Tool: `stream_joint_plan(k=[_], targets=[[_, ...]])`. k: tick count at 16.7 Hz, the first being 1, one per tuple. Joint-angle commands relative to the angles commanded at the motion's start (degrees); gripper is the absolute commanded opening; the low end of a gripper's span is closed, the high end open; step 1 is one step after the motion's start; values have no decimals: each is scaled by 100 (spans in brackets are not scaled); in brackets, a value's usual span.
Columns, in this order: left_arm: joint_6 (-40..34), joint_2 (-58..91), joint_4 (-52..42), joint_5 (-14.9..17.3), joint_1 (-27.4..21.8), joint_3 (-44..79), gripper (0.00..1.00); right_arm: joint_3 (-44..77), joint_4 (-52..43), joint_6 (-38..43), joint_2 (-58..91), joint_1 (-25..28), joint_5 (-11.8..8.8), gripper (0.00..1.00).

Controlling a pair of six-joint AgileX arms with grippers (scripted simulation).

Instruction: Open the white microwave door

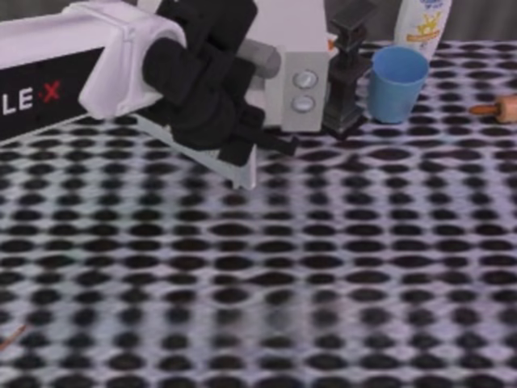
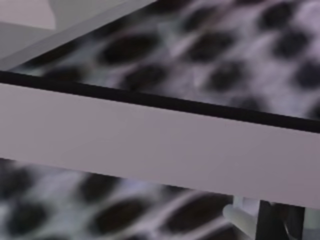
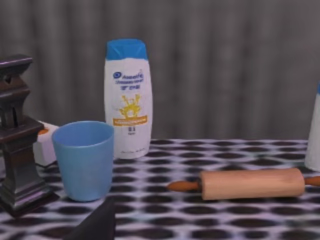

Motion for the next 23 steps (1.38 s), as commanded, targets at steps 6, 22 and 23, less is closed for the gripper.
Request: stream_joint_plan(k=[6, 22, 23], targets=[[-21, 21, 0, 37, -29, -20, 0, 0, 0, 0, 0, 0, 0, 100], [812, -427, 105, 474, 256, -527, 0, 0, 0, 0, 0, 0, 0, 100], [812, -427, 105, 474, 256, -527, 0, 0, 0, 0, 0, 0, 0, 100]])
